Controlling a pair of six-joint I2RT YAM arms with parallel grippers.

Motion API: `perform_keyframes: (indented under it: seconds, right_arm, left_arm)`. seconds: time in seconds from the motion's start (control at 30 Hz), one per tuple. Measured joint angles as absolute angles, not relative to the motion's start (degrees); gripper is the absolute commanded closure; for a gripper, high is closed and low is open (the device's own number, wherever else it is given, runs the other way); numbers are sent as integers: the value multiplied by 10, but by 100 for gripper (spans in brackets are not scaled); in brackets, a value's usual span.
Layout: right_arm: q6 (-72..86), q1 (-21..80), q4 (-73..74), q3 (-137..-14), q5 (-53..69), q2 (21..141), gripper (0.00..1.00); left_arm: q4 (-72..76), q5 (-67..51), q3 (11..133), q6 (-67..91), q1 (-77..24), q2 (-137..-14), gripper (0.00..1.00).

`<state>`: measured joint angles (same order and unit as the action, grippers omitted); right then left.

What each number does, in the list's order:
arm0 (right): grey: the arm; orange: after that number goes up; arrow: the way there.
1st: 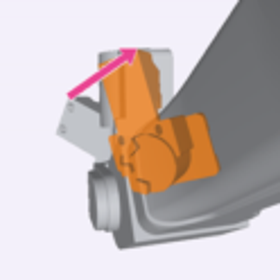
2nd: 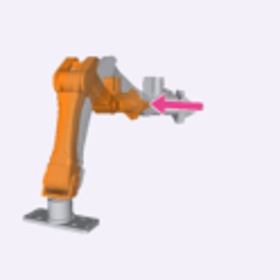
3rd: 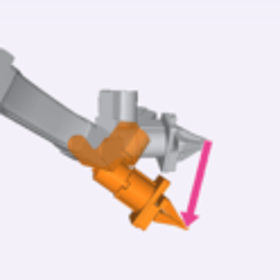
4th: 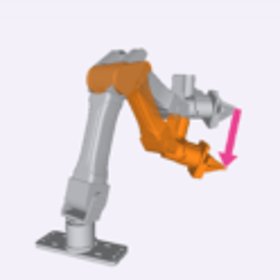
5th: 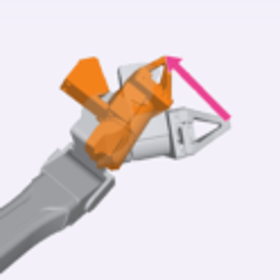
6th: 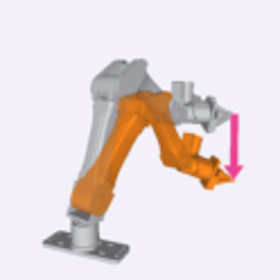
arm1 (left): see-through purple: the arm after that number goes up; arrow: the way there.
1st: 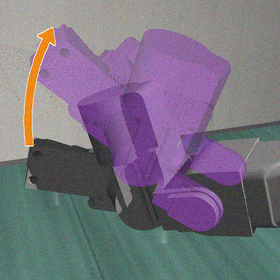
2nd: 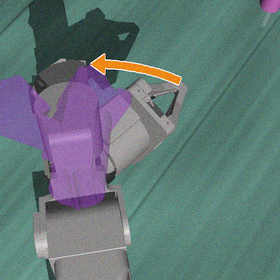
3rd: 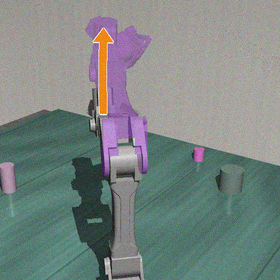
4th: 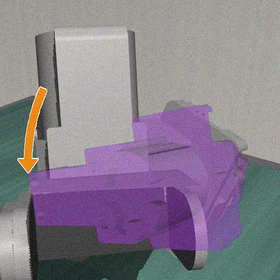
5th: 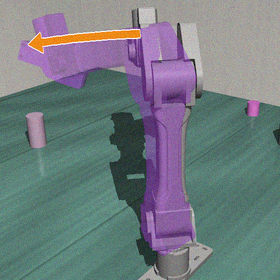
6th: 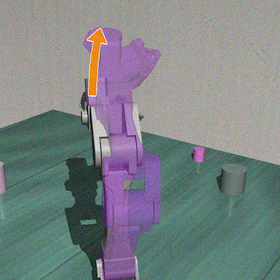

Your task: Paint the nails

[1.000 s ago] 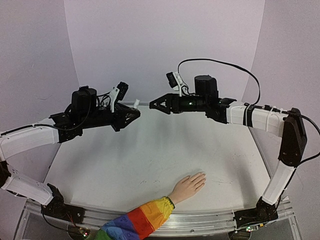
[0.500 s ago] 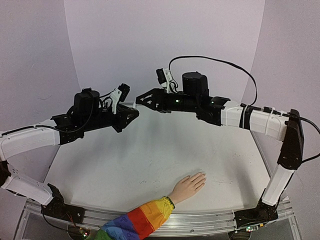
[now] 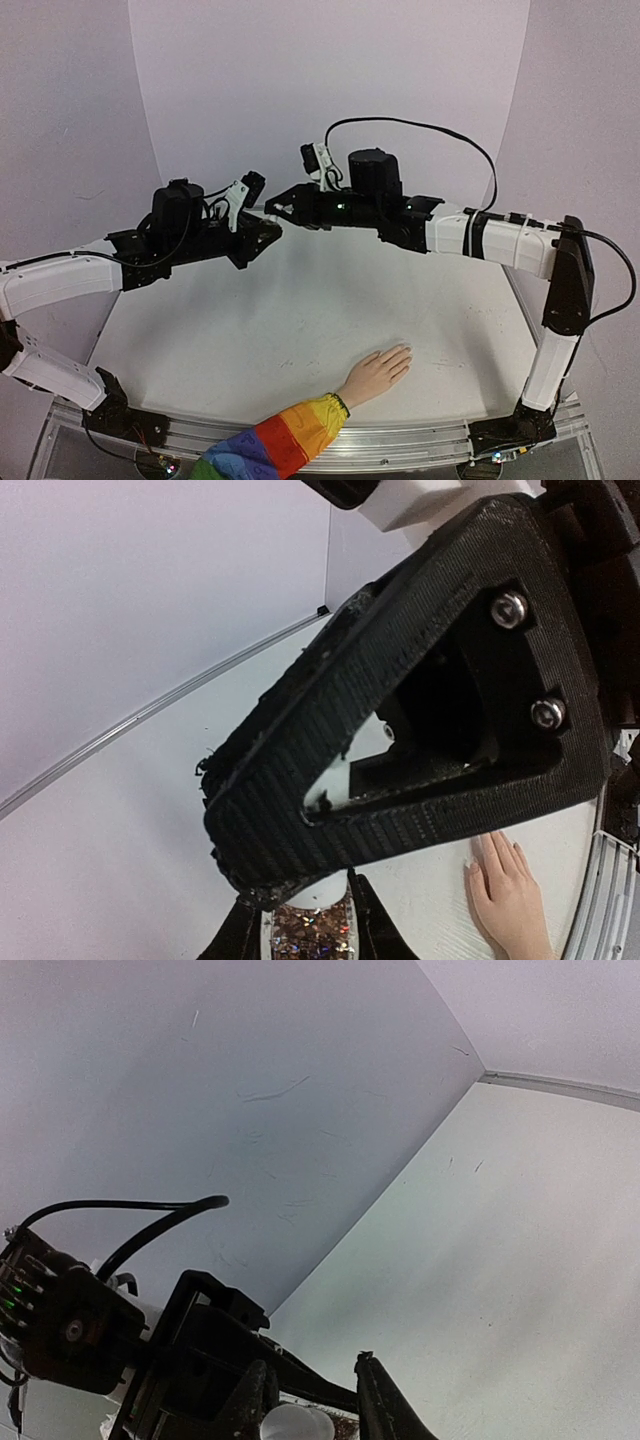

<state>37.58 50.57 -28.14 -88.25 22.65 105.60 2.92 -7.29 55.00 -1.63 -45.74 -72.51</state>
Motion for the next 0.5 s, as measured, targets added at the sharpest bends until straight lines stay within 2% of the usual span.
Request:
perform_keyframes:
  seconds: [0.03,0.17,0.33,0.5]
  right_arm:
    - [376,506,-282,-882,227,1057,77]
    - [368,506,-284,-884,235,1058,99]
    - [318,496,-285,-884,286,1058,100]
    - [219,453,-347,-848,535,1055,100]
  left_arm:
    - [29,-73,550,-16,-458,-725,100]
    - [24,-79,550,-15,-458,-725,100]
    - [23,-124,551,0,-449,-725,100]
    - [6,-320,577,40,-423,-747,100]
